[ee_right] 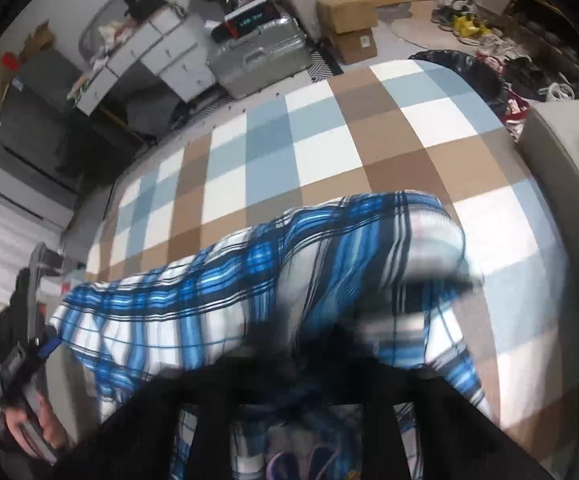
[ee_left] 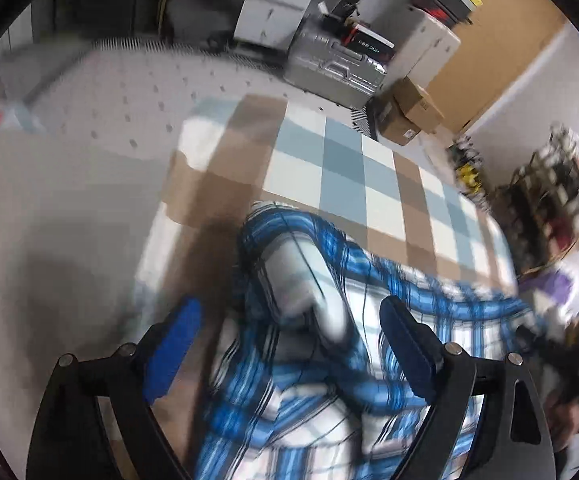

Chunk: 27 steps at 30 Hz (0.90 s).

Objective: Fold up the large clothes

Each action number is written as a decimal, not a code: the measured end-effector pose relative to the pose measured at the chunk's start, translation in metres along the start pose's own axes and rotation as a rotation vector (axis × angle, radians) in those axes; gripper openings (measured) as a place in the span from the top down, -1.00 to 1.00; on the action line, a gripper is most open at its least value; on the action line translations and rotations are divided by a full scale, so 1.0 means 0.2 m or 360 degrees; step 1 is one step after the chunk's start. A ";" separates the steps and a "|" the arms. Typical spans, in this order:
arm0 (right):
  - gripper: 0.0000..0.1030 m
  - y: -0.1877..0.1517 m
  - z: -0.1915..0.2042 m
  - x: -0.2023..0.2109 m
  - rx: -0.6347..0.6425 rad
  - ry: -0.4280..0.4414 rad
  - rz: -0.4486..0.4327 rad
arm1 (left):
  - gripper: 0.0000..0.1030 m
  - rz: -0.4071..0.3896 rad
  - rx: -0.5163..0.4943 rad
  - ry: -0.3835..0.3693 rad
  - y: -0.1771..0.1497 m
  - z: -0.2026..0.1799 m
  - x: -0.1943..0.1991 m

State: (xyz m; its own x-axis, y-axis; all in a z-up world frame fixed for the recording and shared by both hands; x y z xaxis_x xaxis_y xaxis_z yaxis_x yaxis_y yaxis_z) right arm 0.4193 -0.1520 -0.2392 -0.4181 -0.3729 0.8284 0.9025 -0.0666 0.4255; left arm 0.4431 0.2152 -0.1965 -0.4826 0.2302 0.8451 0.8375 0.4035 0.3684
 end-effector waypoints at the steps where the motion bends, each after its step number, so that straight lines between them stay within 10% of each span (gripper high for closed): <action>1: 0.87 -0.01 -0.01 0.02 0.0016 -0.0009 -0.0038 | -0.52 0.0004 0.0016 -0.0015 -0.01 0.01 -0.02; 4: 0.88 -0.06 -0.03 0.13 0.0123 -0.0017 -0.0153 | 0.72 0.0041 -0.0041 -0.0064 -0.06 -0.01 -0.05; 5: 0.88 -0.09 -0.04 0.16 0.0163 -0.0040 -0.0167 | 0.85 0.0062 -0.0072 -0.0086 -0.12 -0.03 -0.03; 17: 0.79 -0.28 -0.37 0.05 0.0312 -0.0472 -0.0028 | 0.78 0.0182 -0.0089 0.0075 -0.48 0.16 0.04; 22: 0.69 -0.32 -0.43 0.25 0.0380 -0.0651 -0.0065 | 0.77 -0.0058 -0.0222 0.0359 -0.44 0.24 0.36; 24: 0.60 -0.29 -0.38 0.36 0.0414 -0.0646 -0.0167 | 0.60 -0.0154 -0.0296 0.0374 -0.40 0.18 0.45; 27: 0.26 -0.18 -0.16 0.46 0.0545 -0.0542 -0.0321 | -0.43 -0.0259 -0.0402 0.0238 -0.26 -0.03 0.48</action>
State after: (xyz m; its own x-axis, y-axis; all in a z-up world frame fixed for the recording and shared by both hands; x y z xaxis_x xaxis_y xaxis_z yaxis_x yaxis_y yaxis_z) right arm 0.3511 -0.2135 -0.1898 -0.6416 -0.0580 0.7648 0.7388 0.2216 0.6365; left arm 0.3552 0.2114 -0.1330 -0.5880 0.0404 0.8078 0.7985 0.1880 0.5719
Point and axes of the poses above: each gripper's, at about its wrist camera, not at the fingertips, and x roughly against the way its jaws point, z to its left, y to its top, the point moved 8 cm from there along -x, roughly the way its jaws point, and after that the axes turned 2 degrees about y, right-handed, at the moved point
